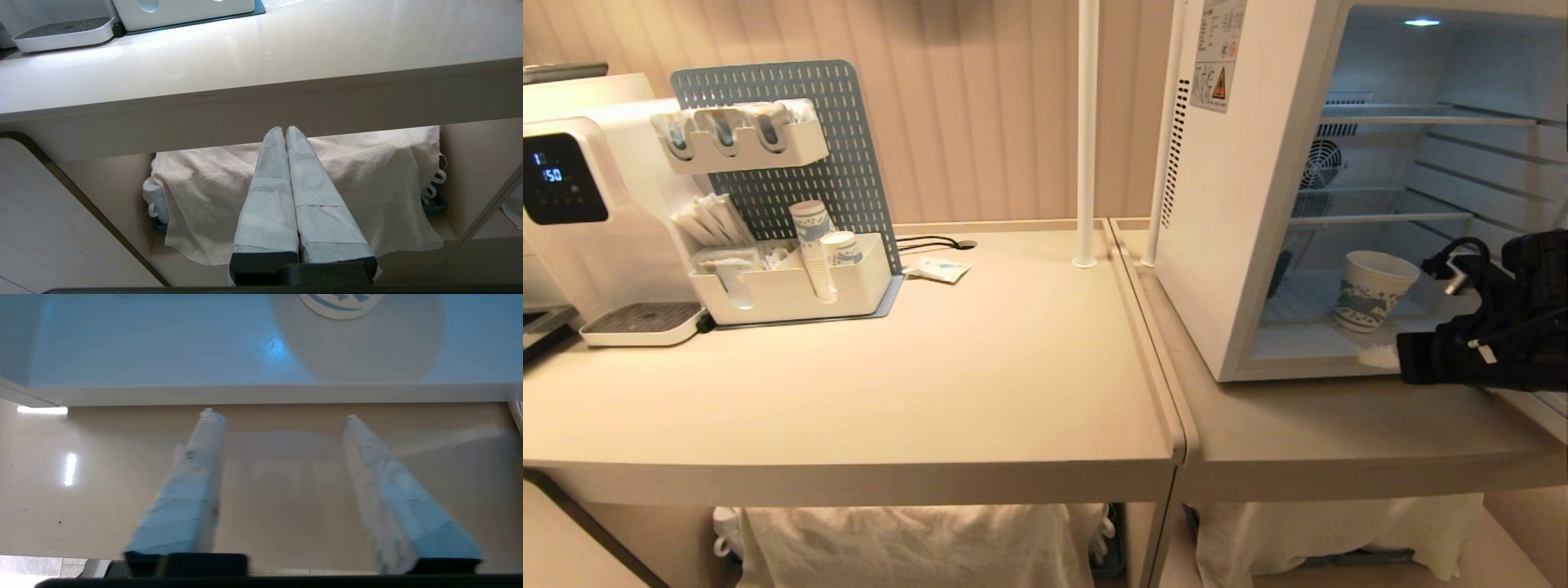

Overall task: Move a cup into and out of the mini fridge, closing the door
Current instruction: Take the paper cup out of the freezer

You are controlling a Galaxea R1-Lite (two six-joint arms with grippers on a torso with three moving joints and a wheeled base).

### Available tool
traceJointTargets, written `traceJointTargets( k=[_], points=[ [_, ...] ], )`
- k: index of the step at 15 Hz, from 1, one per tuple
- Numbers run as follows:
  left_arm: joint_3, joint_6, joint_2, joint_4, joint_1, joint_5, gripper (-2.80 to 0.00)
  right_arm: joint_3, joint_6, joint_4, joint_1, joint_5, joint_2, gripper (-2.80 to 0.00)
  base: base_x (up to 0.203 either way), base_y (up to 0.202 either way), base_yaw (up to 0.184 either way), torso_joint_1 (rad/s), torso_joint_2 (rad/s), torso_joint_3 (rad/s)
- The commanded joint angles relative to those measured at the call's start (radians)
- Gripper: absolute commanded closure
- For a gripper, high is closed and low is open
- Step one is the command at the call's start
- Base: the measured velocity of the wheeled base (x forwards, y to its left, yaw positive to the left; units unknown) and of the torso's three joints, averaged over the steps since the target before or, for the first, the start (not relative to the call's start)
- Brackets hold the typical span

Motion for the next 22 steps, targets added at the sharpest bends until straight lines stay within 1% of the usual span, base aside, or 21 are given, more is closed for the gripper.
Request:
traceJointTargets(
  k=[1,4,7,10,14,22],
  points=[
    [0.000,0.001,0.000,0.000,0.000,0.000,0.00,-0.010,0.000,-0.002,0.001,0.005,-0.009,-2.80,0.000,0.000,0.000,0.000,0.00,0.000],
    [0.000,0.001,0.000,0.000,0.000,0.000,0.00,-0.050,-0.006,-0.003,0.001,0.007,-0.022,-2.80,0.000,0.000,0.000,0.000,0.00,0.000],
    [0.000,0.001,0.000,0.000,0.000,0.000,0.00,-0.128,-0.005,0.001,-0.003,0.003,0.007,-2.80,0.000,0.000,0.000,0.000,0.00,0.000],
    [0.000,0.001,0.000,0.000,0.000,0.000,0.00,-0.164,-0.008,-0.011,-0.016,0.001,0.032,-2.80,0.000,0.000,0.000,0.000,0.00,0.000],
    [0.000,0.001,0.001,0.000,0.000,0.000,0.00,-0.199,-0.008,-0.074,-0.021,0.001,0.089,-2.80,0.000,0.000,0.000,0.000,0.00,0.000],
    [0.000,0.001,0.000,0.000,0.000,0.000,0.00,-0.308,-0.005,-0.111,-0.027,-0.001,0.241,-2.80,0.000,0.000,0.000,0.000,0.00,0.000]
  ],
)
